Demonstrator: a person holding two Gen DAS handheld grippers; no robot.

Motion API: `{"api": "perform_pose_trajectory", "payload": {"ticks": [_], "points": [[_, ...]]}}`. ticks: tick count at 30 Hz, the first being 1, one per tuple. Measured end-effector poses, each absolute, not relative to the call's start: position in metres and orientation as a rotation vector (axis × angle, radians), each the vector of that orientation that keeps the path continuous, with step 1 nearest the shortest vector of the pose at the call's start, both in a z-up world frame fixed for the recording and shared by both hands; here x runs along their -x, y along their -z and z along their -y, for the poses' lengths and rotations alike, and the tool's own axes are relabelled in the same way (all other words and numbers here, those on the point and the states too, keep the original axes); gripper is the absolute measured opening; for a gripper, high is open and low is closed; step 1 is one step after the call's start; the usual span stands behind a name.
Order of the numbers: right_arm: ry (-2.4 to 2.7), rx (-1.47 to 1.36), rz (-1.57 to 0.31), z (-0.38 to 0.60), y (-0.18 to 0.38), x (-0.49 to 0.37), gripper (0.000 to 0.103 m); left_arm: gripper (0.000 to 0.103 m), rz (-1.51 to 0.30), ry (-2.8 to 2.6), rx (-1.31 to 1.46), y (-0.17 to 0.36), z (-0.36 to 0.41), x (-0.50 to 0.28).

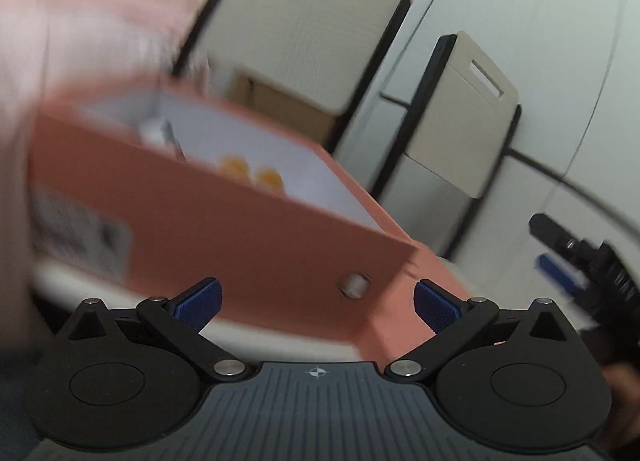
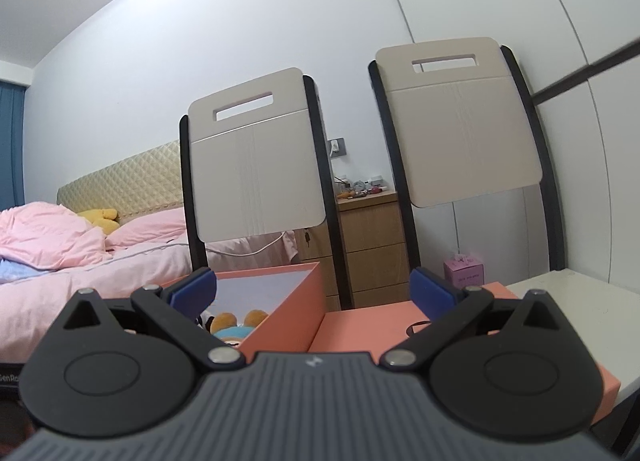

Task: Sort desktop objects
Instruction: 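Move the left gripper to the orange box lid and grasp its edge, then lift the lid with the left gripper while the right gripper reaches the lid's opposite edge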

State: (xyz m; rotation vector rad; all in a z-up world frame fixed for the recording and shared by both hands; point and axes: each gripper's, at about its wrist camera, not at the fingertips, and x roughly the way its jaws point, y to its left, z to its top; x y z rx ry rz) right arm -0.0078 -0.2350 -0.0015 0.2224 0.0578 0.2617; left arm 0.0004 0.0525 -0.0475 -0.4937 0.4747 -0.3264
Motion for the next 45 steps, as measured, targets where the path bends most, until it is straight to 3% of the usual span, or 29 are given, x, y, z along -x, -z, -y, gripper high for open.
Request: {"api": "perform_pose_trajectory", "payload": {"ticks": [7,11,16,21,28,33,45], "points": [[-0.269,-0.33,-0.024,0.253,0.004,0.026,0.103,0.099,-0.693,0.483,0.811,0.087,-0.063,-0.037],[-0.286,-0.338,-0.041,0.257,0.003,0.027,0.103,0.086,-0.869,0.551,1.0,0.125,-0.047,-0.062],[-0.305,-0.354,-0.062,0.26,0.005,0.026,0.103,0.078,-0.992,0.597,1.117,0.154,-0.017,-0.087],[-0.326,-0.322,-0.093,0.256,0.006,0.025,0.103,0.067,-1.015,0.617,1.156,0.16,-0.003,-0.097],[-0.294,-0.21,-0.139,0.242,0.008,0.022,0.103,0.06,-1.02,0.627,1.218,0.171,-0.004,-0.1],[-0.28,-0.19,-0.15,0.24,0.009,0.02,0.103,0.048,-1.023,0.654,1.238,0.174,-0.002,-0.098],[-0.271,-0.161,-0.178,0.232,0.012,0.015,0.103,0.044,-1.008,0.693,1.25,0.178,0.0,-0.067]]}}
